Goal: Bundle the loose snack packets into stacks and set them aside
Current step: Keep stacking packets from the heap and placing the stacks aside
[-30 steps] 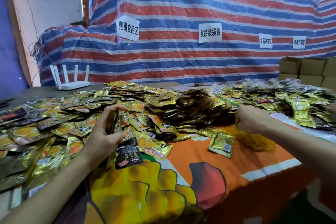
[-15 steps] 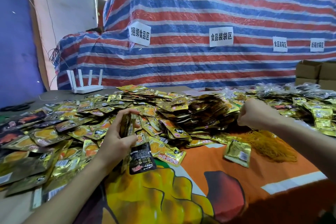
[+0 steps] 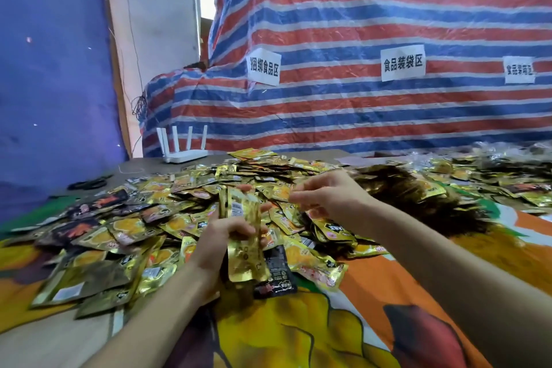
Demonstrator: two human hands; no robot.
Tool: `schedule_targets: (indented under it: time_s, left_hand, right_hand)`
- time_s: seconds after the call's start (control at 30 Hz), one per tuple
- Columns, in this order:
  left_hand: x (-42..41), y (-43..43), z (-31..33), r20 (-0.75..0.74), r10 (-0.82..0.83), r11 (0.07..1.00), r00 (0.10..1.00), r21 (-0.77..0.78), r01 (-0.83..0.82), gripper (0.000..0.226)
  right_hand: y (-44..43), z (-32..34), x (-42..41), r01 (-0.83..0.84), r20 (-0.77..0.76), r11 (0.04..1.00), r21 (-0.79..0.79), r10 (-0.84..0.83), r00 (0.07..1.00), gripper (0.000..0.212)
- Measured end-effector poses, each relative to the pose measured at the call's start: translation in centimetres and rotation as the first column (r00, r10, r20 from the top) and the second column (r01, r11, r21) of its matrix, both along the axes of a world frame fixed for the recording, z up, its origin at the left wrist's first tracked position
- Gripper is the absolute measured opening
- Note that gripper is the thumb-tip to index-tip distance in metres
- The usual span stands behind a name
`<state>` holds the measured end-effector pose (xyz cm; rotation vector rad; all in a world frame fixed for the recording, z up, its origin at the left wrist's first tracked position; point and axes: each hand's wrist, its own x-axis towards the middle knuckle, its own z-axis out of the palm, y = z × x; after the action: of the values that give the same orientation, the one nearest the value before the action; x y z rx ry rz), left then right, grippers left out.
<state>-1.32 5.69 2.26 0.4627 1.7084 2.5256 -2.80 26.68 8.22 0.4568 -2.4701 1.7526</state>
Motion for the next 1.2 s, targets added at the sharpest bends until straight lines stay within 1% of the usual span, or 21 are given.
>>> schedule_targets:
  time_s: [0.03, 0.1, 0.13, 0.2, 0.23, 0.27, 0.33, 0.43, 0.47, 0.5, 0.57, 0.6, 0.67, 0.77, 0.87, 0.97, 1.1, 1.13, 1.2]
  left_hand:
    - [-0.1, -0.2, 0.1, 0.046, -0.023, 1.000, 0.999, 0.011, 0.022, 0.076]
    - [-0.3, -0.6, 0.2, 0.102, -0.032, 0.999, 0.994, 0.028, 0.029, 0.074]
    - [-0.4, -0.8, 0.3, 0.112, -0.030, 0.999, 0.993, 0.039, 0.026, 0.070]
    - [-0.4, -0.9, 0.5, 0.110, -0.015, 0.999, 0.994, 0.053, 0.009, 0.051]
    - [-0.4, -0.9, 0.6, 0.102, 0.009, 0.999, 0.995, 0.051, -0.014, 0.048]
    - [-0.4, -1.0, 0.6, 0.101, 0.043, 0.998, 0.994, 0.044, -0.048, 0.051]
    - [-0.8, -1.2, 0.4, 0.132, 0.118, 0.993, 0.984, 0.006, -0.120, 0.059]
    - [-0.7, -1.4, 0.3, 0.136, 0.131, 0.991, 0.982, -0.041, -0.127, 0.042]
    - [-0.8, -1.4, 0.2, 0.138, 0.130, 0.991, 0.982, -0.047, -0.124, 0.040]
    - [-0.9, -1.3, 0.2, 0.143, 0.137, 0.990, 0.980, -0.052, -0.131, 0.042]
    - [-1.1, -1.2, 0.1, 0.170, 0.095, 0.995, 0.981, -0.019, -0.093, 0.065]
    - [-1.2, -1.2, 0.0, 0.175, 0.061, 0.998, 0.983, 0.005, -0.063, 0.074]
    - [-1.4, -1.0, -0.2, 0.164, 0.026, 1.000, 0.986, 0.013, -0.028, 0.080]
    - [-1.8, -1.0, -0.4, 0.138, -0.002, 1.000, 0.990, -0.013, 0.003, 0.074]
    - [-2.0, -1.2, -0.6, 0.114, -0.029, 0.999, 0.993, -0.038, 0.033, 0.067]
    - [-2.0, -1.5, -0.7, 0.116, -0.080, 0.997, 0.990, -0.007, 0.082, 0.066]
    - [-1.9, -1.3, -0.6, 0.144, -0.101, 0.995, 0.984, 0.017, 0.099, 0.075]
    - [-1.9, -1.3, -0.6, 0.155, -0.126, 0.992, 0.980, 0.041, 0.121, 0.076]
    - [-1.9, -1.5, -0.5, 0.166, -0.225, 0.969, 0.960, 0.145, 0.202, 0.071]
  right_hand:
    - [-1.1, -0.5, -0.2, -0.045, 0.007, 0.998, -0.048, 0.045, 0.999, 0.006]
    - [-3.1, -1.4, -0.8, -0.081, -0.006, 0.992, -0.100, 0.081, 0.997, 0.008]
    - [-4.0, -1.9, -1.1, -0.077, -0.020, 0.990, -0.118, 0.075, 0.997, 0.010]
    - [-5.4, -3.0, -1.7, -0.041, -0.042, 0.984, -0.174, 0.034, 0.999, 0.010]
    - [-5.8, -3.5, -1.9, -0.023, -0.045, 0.977, -0.213, 0.014, 0.999, 0.009]
    - [-6.1, -4.1, -2.1, -0.011, -0.043, 0.968, -0.250, 0.000, 0.999, 0.009]
    - [-6.3, -5.1, -2.4, -0.003, -0.023, 0.959, -0.283, -0.004, 1.000, 0.009]
    - [-6.0, -5.7, -2.6, -0.022, 0.039, 0.952, -0.304, 0.035, 0.999, 0.010]
    - [-5.8, -5.8, -2.6, -0.031, 0.063, 0.950, -0.311, 0.053, 0.997, 0.009]
    - [-5.7, -5.9, -2.6, -0.045, 0.087, 0.945, -0.325, 0.077, 0.993, 0.010]
    - [-5.5, -5.9, -2.5, -0.057, 0.112, 0.938, -0.343, 0.101, 0.989, 0.013]
    - [-5.3, -6.0, -2.5, -0.049, 0.099, 0.942, -0.331, 0.086, 0.991, 0.012]
    - [-4.9, -6.1, -2.5, -0.020, 0.015, 0.966, -0.258, 0.025, 1.000, 0.011]
    - [-4.8, -6.2, -2.5, 0.059, -0.156, 0.994, -0.095, -0.073, 0.985, 0.012]
    - [-4.8, -6.2, -2.4, 0.093, -0.251, 0.995, -0.045, -0.101, 0.963, 0.011]
    - [-4.8, -6.1, -2.4, 0.097, -0.279, 0.995, -0.022, -0.099, 0.955, 0.015]
    - [-4.8, -6.2, -2.6, 0.116, -0.290, 0.993, -0.034, -0.121, 0.949, 0.005]
    - [-4.8, -6.3, -2.7, 0.127, -0.300, 0.992, -0.025, -0.129, 0.945, 0.005]
    - [-4.6, -6.4, -2.8, 0.135, -0.302, 0.991, -0.003, -0.130, 0.944, 0.004]
